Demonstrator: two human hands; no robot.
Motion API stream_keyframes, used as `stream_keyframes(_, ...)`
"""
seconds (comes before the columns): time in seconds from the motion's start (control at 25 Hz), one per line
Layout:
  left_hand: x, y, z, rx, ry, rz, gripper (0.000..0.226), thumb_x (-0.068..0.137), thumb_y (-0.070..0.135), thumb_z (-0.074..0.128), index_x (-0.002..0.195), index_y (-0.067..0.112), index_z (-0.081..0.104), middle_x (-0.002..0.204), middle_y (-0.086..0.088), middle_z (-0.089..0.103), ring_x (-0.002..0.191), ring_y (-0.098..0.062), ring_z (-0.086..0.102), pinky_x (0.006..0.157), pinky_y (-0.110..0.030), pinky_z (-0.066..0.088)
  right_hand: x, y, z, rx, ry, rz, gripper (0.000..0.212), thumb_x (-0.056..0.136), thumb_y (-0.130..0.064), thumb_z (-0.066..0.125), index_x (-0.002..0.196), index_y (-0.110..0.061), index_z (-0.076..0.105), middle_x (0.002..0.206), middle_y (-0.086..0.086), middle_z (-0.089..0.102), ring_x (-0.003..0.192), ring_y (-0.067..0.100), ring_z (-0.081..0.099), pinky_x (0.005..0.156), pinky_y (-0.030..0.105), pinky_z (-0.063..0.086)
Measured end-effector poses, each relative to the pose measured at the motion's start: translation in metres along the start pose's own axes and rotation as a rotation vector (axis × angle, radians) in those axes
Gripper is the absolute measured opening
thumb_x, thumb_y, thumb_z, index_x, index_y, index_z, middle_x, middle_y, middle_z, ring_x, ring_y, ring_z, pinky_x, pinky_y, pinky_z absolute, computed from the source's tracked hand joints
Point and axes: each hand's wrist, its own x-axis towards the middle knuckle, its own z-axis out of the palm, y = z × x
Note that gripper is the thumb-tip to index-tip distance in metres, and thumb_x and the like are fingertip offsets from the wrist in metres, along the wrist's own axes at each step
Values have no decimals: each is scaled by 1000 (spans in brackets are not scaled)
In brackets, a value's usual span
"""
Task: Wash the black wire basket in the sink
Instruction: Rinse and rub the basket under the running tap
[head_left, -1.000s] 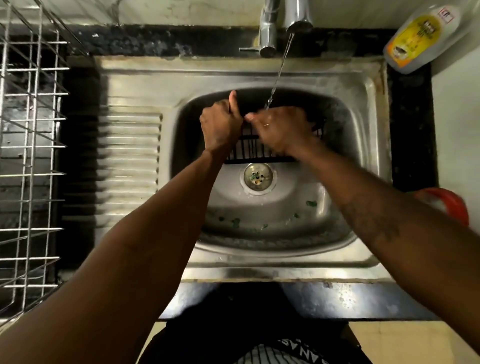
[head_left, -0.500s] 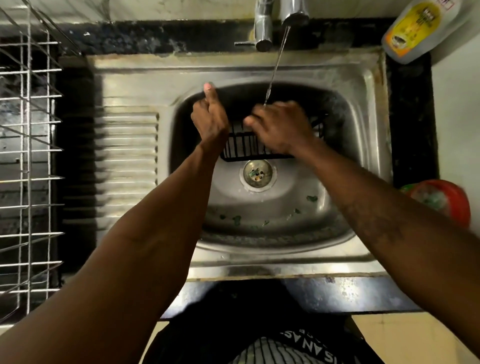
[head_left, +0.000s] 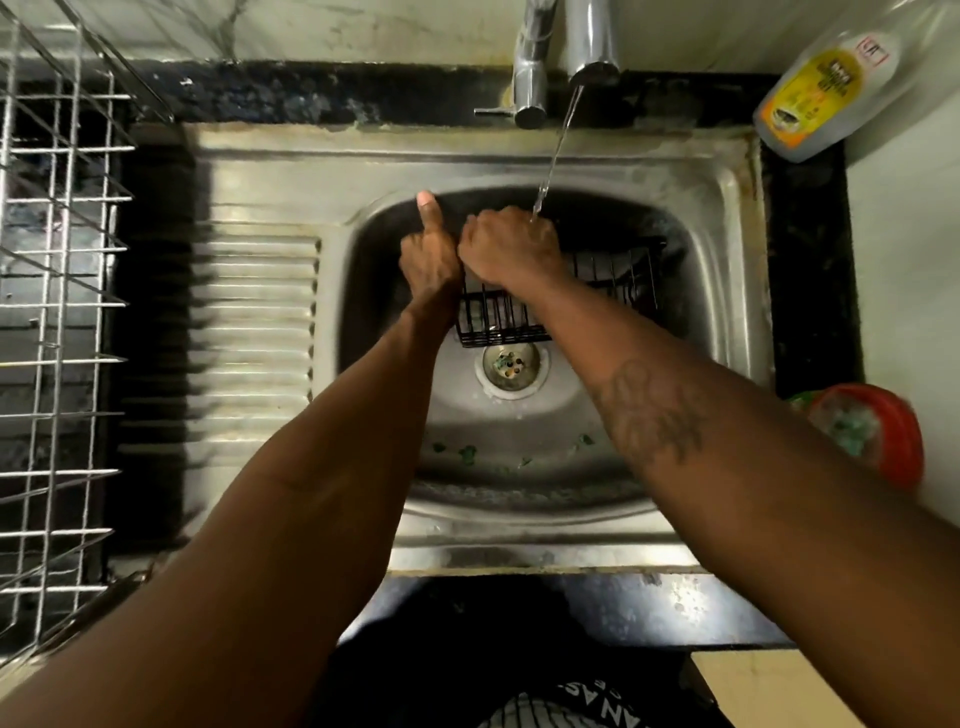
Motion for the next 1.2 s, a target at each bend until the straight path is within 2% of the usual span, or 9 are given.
stream_keyframes(0.12, -4, -2, 4, -103, 51, -19, 50, 100, 57, 46, 90, 10, 58, 95, -6, 62, 85, -17, 59, 85, -34, 51, 14, -5, -3, 97, -116, 199, 33, 99, -44, 45, 91, -18, 63, 95, 6, 62, 90, 28, 61, 72, 34, 41)
stream_keyframes(0.2, -4, 0, 6, -129, 119, 15, 38, 104, 38, 49, 71, 17, 51, 77, 0, 58, 71, -12, 56, 74, -31, 51, -8, 9, 14, 98, 190, 25, 40, 104, -45, 37, 85, -20, 62, 80, 2, 62, 78, 24, 64, 68, 34, 44)
stream_keyframes(0.32, -4, -3, 5, -139, 152, 59, 32, 99, 26, 53, 67, 21, 51, 72, 0, 59, 70, -17, 58, 80, -38, 56, -60, 40, 45, -98, 387, -247, 45, 105, -48, 29, 119, -19, 61, 109, 6, 64, 102, 26, 59, 92, 44, 42)
stream_keyframes(0.48, -4, -10, 6, -60, 141, 113, 40, 96, 22, 57, 58, 19, 49, 64, -1, 55, 68, -18, 54, 73, -40, 53, -32, 30, 19, -32, 263, -40, 56, 107, -49, 23, 82, -19, 62, 74, 4, 59, 74, 23, 62, 72, 36, 42)
stream_keyframes(0.64, 3, -4, 4, -49, 163, 139, 40, 95, 16, 59, 57, 21, 48, 60, 6, 52, 63, -11, 51, 69, -31, 49, 3, 20, 0, 35, 82, 173, 50, 106, -46, 28, 91, -16, 65, 88, 11, 60, 82, 27, 57, 72, 35, 36)
stream_keyframes(0.76, 8, -6, -3, -52, 212, 194, 46, 91, 10, 59, 48, 18, 47, 48, 7, 47, 44, 1, 41, 56, -26, 42, -23, 33, 16, 54, 265, -25, 55, 108, -48, 26, 82, -18, 63, 75, 3, 61, 71, 21, 58, 73, 36, 45)
stream_keyframes(0.92, 11, -4, -9, -81, 255, 199, 46, 93, 7, 58, 50, 17, 45, 51, 7, 48, 40, 4, 45, 52, -14, 39, -52, 80, 43, -90, 420, -292, 45, 104, -52, 34, 118, -19, 62, 110, 4, 66, 103, 26, 60, 100, 40, 36)
stream_keyframes(1.08, 15, -10, -17, 229, 138, 420, 45, 99, 26, 54, 55, 15, 53, 55, 2, 58, 47, -5, 50, 59, -27, 45, -16, 56, 15, -41, 338, -13, 63, 108, -50, 22, 63, -18, 52, 61, 2, 56, 62, 25, 62, 61, 34, 45)
stream_keyframes(1.2, 6, -2, -10, 692, 119, 642, 58, 102, 50, 38, 79, 10, 72, 76, -13, 73, 73, -30, 66, 74, -35, 49, 11, 44, 3, 87, 303, 153, 66, 106, -52, 22, 82, -11, 69, 81, 14, 70, 79, 33, 68, 78, 42, 54)
